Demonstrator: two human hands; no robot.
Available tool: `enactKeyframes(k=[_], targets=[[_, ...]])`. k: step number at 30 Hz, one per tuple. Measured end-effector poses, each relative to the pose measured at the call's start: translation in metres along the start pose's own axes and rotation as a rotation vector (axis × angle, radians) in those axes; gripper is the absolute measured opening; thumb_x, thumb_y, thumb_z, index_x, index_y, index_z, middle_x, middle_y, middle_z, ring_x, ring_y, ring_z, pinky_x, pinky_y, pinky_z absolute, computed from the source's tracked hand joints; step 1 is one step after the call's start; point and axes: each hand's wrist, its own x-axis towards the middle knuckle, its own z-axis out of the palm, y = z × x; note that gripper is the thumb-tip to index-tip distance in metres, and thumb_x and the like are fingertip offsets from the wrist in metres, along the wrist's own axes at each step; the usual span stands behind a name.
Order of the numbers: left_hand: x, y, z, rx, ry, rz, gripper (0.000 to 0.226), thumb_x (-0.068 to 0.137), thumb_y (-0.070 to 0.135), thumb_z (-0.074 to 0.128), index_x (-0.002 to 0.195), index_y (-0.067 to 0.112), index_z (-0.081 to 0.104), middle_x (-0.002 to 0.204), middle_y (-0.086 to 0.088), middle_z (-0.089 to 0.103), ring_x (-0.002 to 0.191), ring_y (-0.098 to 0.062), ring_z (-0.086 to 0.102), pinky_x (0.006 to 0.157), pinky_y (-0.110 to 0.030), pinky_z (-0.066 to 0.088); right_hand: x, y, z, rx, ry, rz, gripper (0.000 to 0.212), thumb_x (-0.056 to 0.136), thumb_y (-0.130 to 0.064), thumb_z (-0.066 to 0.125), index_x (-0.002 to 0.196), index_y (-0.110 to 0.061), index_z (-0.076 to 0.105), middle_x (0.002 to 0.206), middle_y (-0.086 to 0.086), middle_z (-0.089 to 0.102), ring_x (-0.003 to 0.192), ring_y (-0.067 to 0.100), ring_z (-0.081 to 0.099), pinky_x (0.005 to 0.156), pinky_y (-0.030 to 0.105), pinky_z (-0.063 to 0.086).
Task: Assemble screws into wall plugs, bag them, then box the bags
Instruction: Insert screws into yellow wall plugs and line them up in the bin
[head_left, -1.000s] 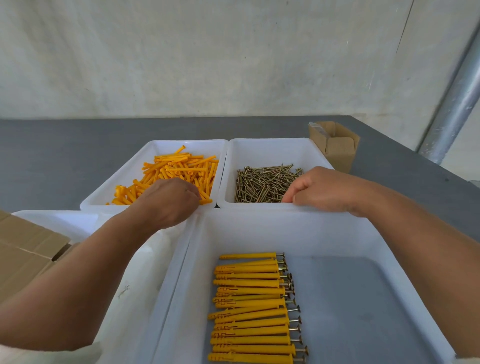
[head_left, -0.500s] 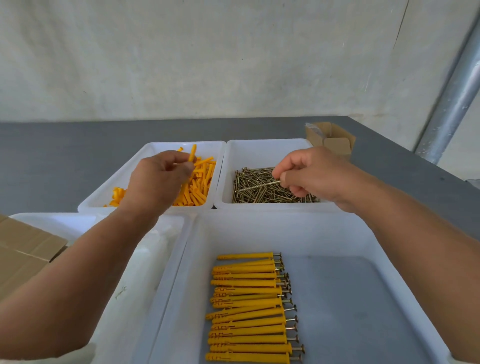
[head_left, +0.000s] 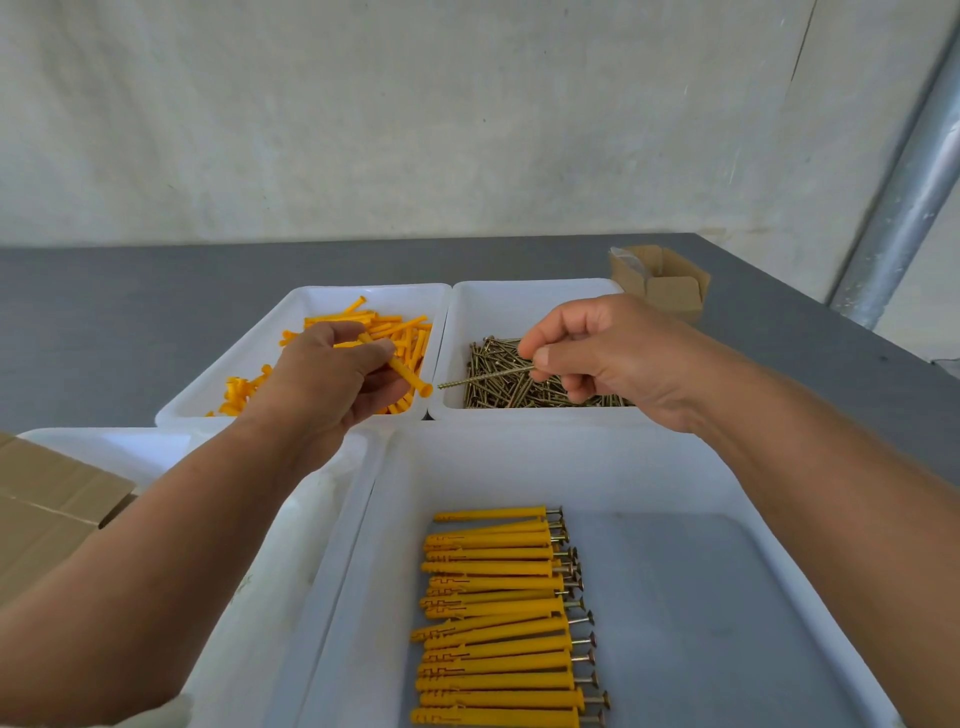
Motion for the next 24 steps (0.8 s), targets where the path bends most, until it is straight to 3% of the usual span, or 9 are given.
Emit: enactKeyframes(k=[8, 14, 19, 24], targets=[[-0.0012, -0.0010, 0.0016, -0.007, 0.005, -0.006, 0.025, 0.093, 0.003, 0.060, 0.117, 0.004, 0.053, 0.078, -0.010, 0.067, 0.056, -0.010, 0.067, 0.050, -0.021, 0.054, -0.0008, -0.0010, 0.0026, -0.005, -0.016, -0.003, 0.016, 0.090, -0.005, 0.066, 0.087, -0.019, 0.073, 0.072, -0.003, 0.073, 0.052, 0.001, 0.056, 0.057, 0.018, 0.051], [-0.0036, -0.0014, 0.0031, 0.014, -0.032, -0.012, 0.002, 0.094, 0.004, 0.058, 0.094, 0.003, 0.057, 0.077, -0.012, 0.067, 0.056, -0.011, 0.067, 0.050, -0.020, 0.054, 0.0000, -0.0010, 0.0031, 0.001, 0.032, 0.013, 0.020, 0.089, -0.004, 0.064, 0.084, -0.021, 0.074, 0.071, -0.003, 0.073, 0.055, 0.001, 0.059, 0.056, 0.017, 0.050], [-0.0039, -0.0009, 0.0027, 0.004, -0.001, -0.037, 0.008, 0.094, 0.005, 0.059, 0.090, -0.002, 0.060, 0.077, -0.014, 0.066, 0.054, -0.010, 0.067, 0.048, -0.019, 0.054, 0.0021, 0.0005, 0.0029, -0.008, 0.085, 0.031, 0.021, 0.091, -0.004, 0.063, 0.086, -0.021, 0.074, 0.070, -0.004, 0.073, 0.057, 0.002, 0.060, 0.058, 0.018, 0.051], [-0.0051, -0.0003, 0.0030, -0.034, 0.007, -0.060, 0.011, 0.094, 0.004, 0.060, 0.084, 0.000, 0.062, 0.070, -0.011, 0.067, 0.052, -0.011, 0.067, 0.048, -0.020, 0.055, 0.0011, 0.0008, 0.0023, -0.033, -0.002, 0.061, 0.018, 0.087, -0.005, 0.068, 0.088, -0.023, 0.074, 0.074, -0.004, 0.072, 0.058, 0.001, 0.061, 0.059, 0.018, 0.052]])
